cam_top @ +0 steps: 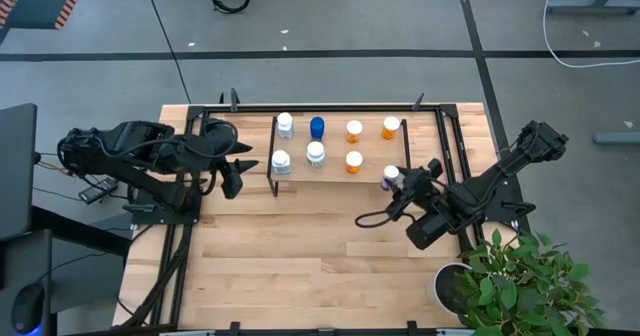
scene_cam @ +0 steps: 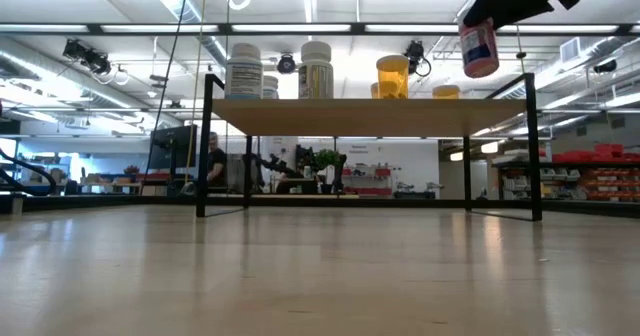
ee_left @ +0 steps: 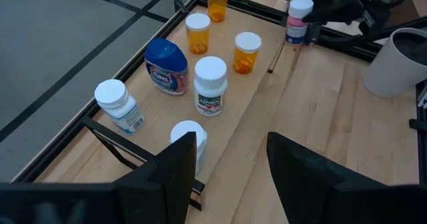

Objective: Pick and place medicine bottles onto shelf by color
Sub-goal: Put the pink pill bottle on the shelf

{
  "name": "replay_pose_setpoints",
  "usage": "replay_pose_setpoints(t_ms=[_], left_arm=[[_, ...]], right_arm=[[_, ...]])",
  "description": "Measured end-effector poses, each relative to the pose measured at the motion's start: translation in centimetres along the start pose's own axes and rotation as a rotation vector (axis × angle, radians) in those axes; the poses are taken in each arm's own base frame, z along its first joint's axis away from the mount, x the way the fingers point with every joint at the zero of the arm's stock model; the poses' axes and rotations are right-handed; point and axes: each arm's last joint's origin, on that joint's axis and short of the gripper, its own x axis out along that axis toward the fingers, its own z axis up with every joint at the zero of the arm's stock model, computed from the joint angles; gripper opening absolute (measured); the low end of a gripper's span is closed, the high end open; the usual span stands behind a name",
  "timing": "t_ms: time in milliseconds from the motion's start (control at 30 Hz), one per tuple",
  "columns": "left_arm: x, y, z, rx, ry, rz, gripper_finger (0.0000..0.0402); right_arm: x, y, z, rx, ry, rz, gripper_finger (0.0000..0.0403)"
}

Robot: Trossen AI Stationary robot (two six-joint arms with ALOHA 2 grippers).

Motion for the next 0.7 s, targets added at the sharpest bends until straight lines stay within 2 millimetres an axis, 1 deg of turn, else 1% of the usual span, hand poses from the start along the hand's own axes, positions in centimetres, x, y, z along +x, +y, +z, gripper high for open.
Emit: replay_pose_setpoints(t_ms=[233,467,600,700], left_arm=[[0.0,0.0,0.0,-0.002,-0.005,0.009,0.0189],[0.0,0.1,0.0,-0.025,-0.012,0.022,0.0187],[0.0,0.1,0.0,-0.027,-0.012,0.023,0.0183],[0.0,0.1,0.0,-0.027,-0.013,0.023,0.0179]], right_arm=[[1.2,-0.5,0.6,-0.044,-0.025,-0.073,0.0198],[2.7,-1.6,1.0,-0.079,0.01,-0.17,0.0198],[3.4,-2.3,1.1,-0.042,0.03,-0.219,0.0198],[3.8,-2.5,0.5,0.001,0.038,-0.238,0.0198]])
